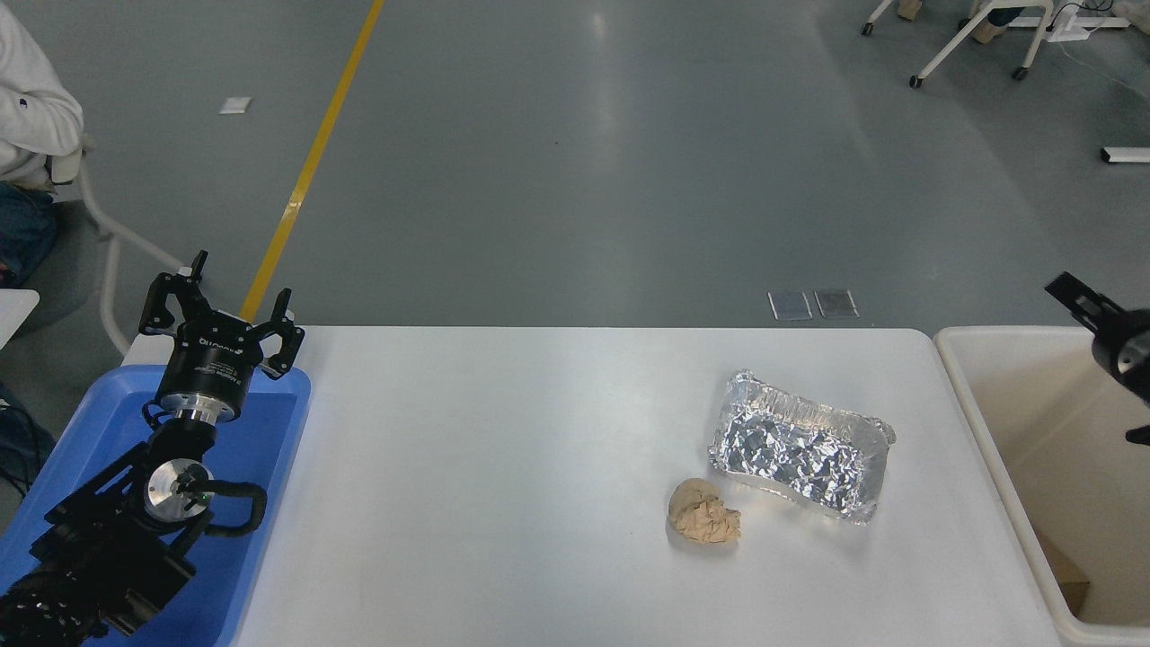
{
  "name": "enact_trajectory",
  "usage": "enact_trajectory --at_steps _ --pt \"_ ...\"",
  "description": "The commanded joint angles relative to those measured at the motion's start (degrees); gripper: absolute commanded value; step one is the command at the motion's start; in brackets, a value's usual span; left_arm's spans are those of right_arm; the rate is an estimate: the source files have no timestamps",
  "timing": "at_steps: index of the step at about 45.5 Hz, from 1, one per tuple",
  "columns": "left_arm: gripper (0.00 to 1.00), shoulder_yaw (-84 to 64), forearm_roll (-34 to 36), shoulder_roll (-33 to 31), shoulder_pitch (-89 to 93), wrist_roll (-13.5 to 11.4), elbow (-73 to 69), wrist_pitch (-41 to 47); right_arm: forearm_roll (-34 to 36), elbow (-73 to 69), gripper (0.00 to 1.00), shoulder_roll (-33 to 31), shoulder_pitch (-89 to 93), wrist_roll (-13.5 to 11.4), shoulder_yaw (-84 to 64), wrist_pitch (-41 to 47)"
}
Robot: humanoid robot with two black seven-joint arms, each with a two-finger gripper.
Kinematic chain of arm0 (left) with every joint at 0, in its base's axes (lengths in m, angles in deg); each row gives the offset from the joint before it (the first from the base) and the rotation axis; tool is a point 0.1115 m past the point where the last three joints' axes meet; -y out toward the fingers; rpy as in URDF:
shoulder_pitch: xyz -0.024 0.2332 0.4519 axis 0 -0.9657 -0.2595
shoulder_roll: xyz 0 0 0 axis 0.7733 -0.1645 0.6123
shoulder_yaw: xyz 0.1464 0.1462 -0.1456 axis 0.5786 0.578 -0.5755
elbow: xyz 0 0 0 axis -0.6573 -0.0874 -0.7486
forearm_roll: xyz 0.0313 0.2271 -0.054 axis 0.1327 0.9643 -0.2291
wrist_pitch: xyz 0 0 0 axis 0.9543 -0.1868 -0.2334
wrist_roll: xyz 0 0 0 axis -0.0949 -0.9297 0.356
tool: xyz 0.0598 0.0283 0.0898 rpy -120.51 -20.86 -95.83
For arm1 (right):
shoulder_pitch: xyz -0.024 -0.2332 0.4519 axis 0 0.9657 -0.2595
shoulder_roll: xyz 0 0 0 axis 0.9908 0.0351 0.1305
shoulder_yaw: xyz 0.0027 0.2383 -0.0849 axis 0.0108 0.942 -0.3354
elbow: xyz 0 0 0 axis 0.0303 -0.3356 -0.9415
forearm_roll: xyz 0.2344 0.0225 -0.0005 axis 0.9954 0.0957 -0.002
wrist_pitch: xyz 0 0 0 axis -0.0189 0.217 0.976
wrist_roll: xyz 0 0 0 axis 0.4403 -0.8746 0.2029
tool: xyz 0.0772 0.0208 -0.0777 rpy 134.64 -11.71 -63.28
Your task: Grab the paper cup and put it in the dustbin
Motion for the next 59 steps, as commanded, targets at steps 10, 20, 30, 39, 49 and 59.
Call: enact_trajectory --at_steps 10,20,30,39,49,59 --pt "0.99 0.1 0.0 0.0 0.0 0.0 -0.1 0.1 -4.9 -23.0 1.00 8.7 -27.3 -3.8 -8.5 14.9" --pt "0.99 0.1 0.0 0.0 -0.1 0.0 0.0 0.1 -7.7 -43.7 1.00 8.1 -42.4 -4.7 -8.5 18.5" --pt "0.99 0.1 0.0 0.0 -0.1 0.0 -0.1 0.1 -10.8 -57.7 1.00 6.2 -56.0 -4.7 -8.6 25.5" --pt "0.99 0.1 0.0 0.0 -0.1 0.0 -0.1 0.1 -12.1 -66.0 1.00 6.0 -66.1 -4.7 -8.6 29.2" --pt "0.99 0.1 0.0 0.0 -0.1 0.0 -0.1 0.2 -12.3 -67.6 1.00 6.0 -71.2 -4.7 -8.2 32.3" --pt "0.99 0.1 0.0 0.0 -0.1 0.0 0.0 0.2 -12.3 -68.2 1.00 6.0 -75.1 -4.7 -7.8 34.3"
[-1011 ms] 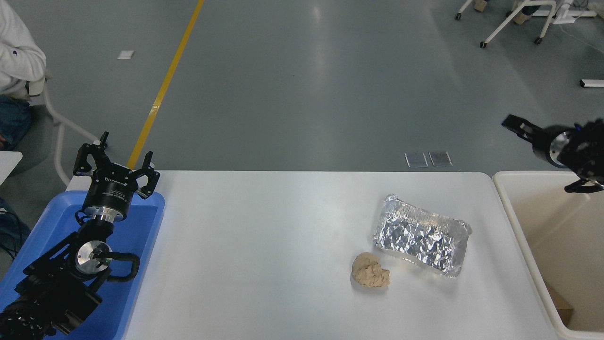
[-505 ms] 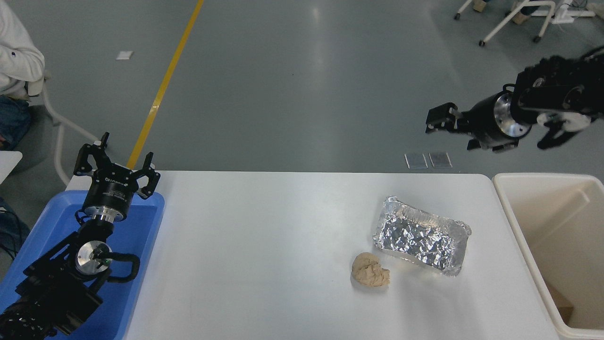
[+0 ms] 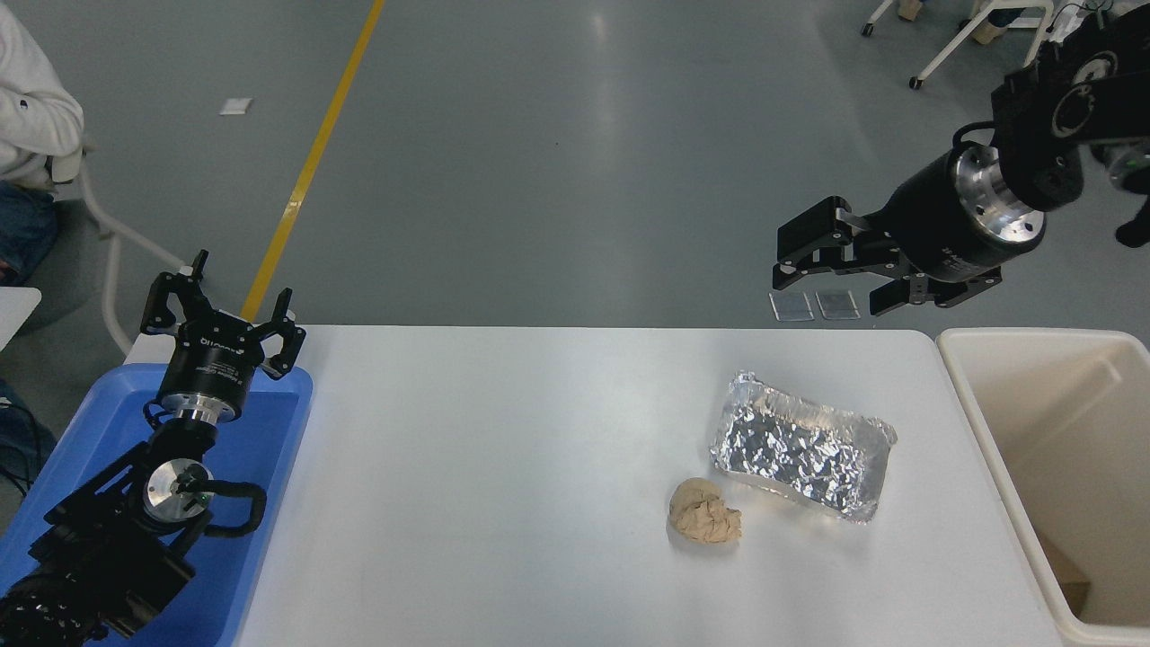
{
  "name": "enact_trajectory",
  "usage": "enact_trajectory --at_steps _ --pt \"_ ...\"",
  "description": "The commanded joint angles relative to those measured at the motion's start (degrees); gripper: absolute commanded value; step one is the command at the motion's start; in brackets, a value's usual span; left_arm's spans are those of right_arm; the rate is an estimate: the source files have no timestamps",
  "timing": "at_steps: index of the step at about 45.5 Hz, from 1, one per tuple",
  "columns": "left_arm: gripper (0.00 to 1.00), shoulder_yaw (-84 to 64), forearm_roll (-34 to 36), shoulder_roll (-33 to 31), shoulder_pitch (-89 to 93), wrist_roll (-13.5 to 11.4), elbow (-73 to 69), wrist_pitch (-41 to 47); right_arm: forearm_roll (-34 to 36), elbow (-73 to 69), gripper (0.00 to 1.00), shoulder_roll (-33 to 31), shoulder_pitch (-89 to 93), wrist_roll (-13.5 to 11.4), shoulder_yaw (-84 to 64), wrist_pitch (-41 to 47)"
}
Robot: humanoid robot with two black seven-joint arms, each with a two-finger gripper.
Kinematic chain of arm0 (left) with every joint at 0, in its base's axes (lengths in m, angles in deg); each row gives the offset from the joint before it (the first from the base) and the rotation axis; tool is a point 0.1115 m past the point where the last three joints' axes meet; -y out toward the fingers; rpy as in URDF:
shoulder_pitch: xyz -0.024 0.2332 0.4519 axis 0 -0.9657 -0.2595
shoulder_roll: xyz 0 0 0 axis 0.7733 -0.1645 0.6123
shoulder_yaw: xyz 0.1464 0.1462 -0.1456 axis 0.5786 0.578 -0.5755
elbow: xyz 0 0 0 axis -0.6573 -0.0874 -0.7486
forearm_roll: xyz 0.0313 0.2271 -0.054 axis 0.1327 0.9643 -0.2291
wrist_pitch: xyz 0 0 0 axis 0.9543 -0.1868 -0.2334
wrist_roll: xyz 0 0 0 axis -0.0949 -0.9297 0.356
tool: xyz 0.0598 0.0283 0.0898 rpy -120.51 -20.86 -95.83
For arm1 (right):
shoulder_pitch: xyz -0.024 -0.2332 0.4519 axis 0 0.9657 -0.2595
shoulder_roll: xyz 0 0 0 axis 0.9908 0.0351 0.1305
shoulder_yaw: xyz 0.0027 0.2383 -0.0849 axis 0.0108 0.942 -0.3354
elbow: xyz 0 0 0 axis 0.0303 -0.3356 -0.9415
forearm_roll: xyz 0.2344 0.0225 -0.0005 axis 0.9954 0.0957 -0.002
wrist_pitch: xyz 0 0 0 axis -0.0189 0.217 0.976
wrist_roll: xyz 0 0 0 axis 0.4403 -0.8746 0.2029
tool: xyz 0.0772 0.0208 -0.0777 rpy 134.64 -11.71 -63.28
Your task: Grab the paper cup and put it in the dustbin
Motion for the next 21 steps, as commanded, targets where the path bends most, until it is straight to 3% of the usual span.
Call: enact_trajectory --at_steps 1,21 --pt "0.99 0.0 0.0 0.0 0.0 0.0 0.0 0.0 -0.3 -2.4 1.00 -0.1 -5.8 0.0 0.3 3.2" --pt "0.99 0.0 0.0 0.0 0.0 0.0 0.0 0.0 -0.3 -2.5 1.00 0.0 -5.4 0.0 0.2 3.6"
